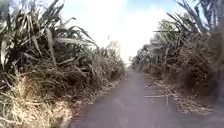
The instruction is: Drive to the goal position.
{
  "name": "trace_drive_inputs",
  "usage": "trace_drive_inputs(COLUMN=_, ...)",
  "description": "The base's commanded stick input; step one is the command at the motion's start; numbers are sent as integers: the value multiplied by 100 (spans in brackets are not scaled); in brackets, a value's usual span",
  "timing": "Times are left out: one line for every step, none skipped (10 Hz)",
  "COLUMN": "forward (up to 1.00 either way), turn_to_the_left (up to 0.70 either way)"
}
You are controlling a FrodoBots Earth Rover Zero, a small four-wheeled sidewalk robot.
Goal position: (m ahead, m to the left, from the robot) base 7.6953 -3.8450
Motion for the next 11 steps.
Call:
trace_drive_inputs(forward=70, turn_to_the_left=-35)
trace_drive_inputs(forward=70, turn_to_the_left=-35)
trace_drive_inputs(forward=70, turn_to_the_left=-35)
trace_drive_inputs(forward=70, turn_to_the_left=-35)
trace_drive_inputs(forward=70, turn_to_the_left=-35)
trace_drive_inputs(forward=70, turn_to_the_left=-35)
trace_drive_inputs(forward=70, turn_to_the_left=-35)
trace_drive_inputs(forward=70, turn_to_the_left=-35)
trace_drive_inputs(forward=70, turn_to_the_left=-35)
trace_drive_inputs(forward=70, turn_to_the_left=-35)
trace_drive_inputs(forward=70, turn_to_the_left=-35)
